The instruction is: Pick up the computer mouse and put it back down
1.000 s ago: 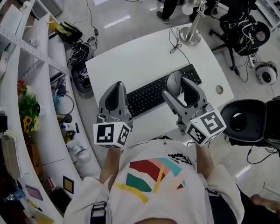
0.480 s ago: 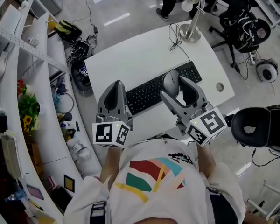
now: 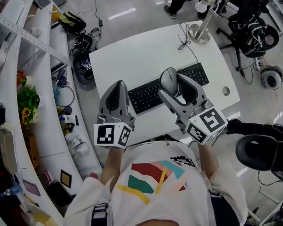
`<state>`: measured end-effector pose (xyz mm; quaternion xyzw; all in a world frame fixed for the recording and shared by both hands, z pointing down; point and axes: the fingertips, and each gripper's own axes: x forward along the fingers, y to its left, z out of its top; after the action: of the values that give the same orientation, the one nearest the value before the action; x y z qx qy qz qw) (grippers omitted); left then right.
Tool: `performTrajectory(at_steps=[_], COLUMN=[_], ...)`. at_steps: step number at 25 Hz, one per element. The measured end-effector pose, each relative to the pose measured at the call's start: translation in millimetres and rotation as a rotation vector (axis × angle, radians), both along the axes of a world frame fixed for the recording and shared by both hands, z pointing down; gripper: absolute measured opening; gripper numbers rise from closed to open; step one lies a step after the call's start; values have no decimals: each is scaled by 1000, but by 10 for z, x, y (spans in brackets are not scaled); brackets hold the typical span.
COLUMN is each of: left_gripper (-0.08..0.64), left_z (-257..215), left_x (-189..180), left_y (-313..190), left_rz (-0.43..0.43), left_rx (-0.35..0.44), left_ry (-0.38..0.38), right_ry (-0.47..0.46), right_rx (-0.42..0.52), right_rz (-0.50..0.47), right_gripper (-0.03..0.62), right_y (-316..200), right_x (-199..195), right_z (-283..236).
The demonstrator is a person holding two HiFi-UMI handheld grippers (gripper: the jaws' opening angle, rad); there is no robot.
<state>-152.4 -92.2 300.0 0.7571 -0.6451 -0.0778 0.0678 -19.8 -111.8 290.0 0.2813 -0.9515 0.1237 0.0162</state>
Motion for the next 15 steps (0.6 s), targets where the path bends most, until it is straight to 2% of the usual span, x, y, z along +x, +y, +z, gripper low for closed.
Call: performTrajectory(at_steps=[6,12,15], left_gripper=[44,44,43], left_z=[130,444,647], left_x=[-393,-886,-1152], left_y=[81,142,174], left_rz=[-78,-177,-217], left_rx=[-22,-61,-90], left_ry=[2,0,8], right_ry=[70,159,220], right_rx=[-33,-51,-69], right_rz=[-115,-260,-300], right_gripper=[294,295,295], right_y=[-188,-404,-585], right_x=[-692,-1654,-2164], right_z=[196,556,859])
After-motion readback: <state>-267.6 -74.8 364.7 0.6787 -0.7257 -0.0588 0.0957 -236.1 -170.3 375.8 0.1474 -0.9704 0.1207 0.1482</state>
